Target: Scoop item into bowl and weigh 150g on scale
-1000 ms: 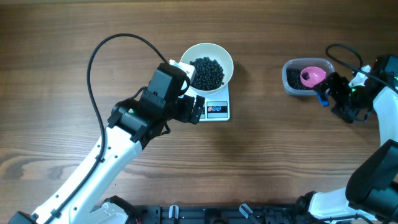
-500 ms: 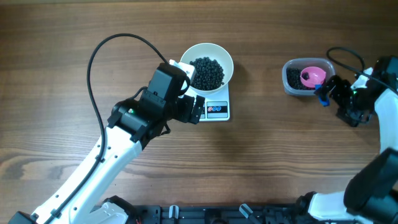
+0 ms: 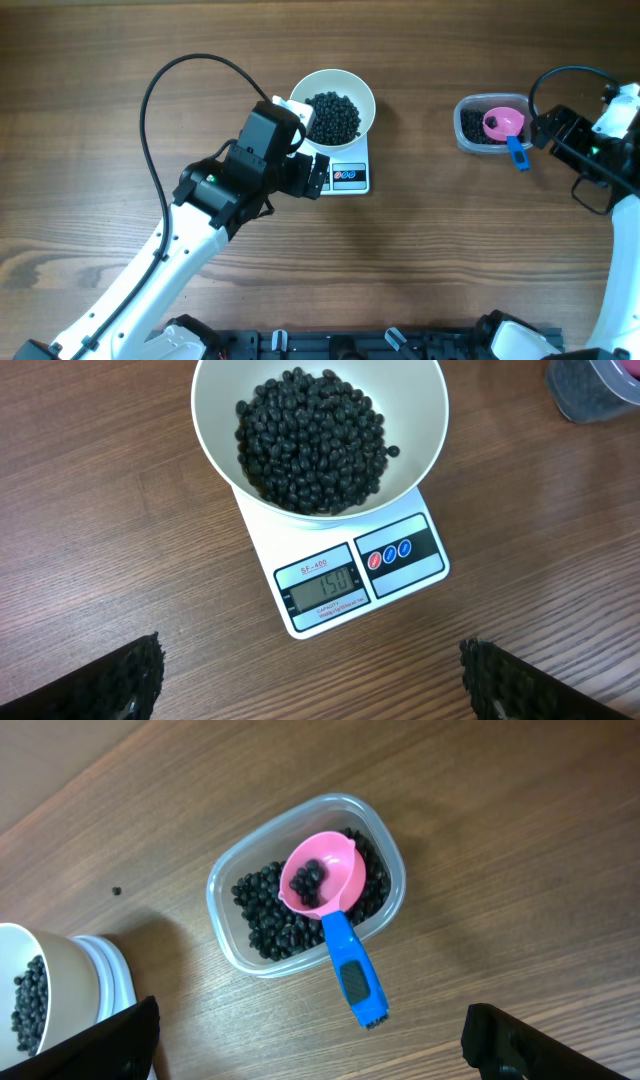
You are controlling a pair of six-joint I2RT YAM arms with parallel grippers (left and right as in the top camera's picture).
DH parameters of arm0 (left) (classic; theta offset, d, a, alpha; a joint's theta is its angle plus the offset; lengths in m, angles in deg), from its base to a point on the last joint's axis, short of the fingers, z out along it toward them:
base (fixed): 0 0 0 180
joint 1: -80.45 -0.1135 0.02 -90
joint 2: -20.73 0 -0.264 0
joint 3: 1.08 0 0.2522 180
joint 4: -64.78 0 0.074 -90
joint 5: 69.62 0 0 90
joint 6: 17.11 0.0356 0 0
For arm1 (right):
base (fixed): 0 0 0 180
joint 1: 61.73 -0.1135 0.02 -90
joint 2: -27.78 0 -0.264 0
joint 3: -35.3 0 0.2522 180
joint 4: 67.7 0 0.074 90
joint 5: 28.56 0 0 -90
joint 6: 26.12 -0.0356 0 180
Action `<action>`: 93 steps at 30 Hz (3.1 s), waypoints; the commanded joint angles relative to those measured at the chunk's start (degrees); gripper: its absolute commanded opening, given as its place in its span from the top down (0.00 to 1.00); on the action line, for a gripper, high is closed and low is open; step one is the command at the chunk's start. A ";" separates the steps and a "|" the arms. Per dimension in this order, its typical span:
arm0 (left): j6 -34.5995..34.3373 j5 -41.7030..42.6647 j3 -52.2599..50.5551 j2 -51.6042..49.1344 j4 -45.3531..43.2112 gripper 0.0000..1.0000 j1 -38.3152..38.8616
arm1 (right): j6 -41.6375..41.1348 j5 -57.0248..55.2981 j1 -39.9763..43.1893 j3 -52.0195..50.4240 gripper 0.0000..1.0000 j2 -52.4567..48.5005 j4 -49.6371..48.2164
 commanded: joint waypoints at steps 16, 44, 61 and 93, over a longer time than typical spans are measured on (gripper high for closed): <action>0.63 0.48 0.81 -0.42 -0.13 0.00 -0.09 | 9.16 2.82 -0.07 -0.09 0.00 15.23 13.84; 0.63 0.48 0.81 -0.44 -0.13 0.00 -0.11 | -10.60 3.56 -0.09 -0.09 0.00 7.96 15.21; 0.63 0.48 0.81 -0.44 -0.13 0.00 -0.09 | 1.38 -4.17 -7.89 -0.09 0.00 16.28 -4.48; 0.63 0.48 0.81 -0.44 -0.13 0.00 -0.09 | 6.97 -7.63 -15.78 -38.47 0.00 50.58 -40.85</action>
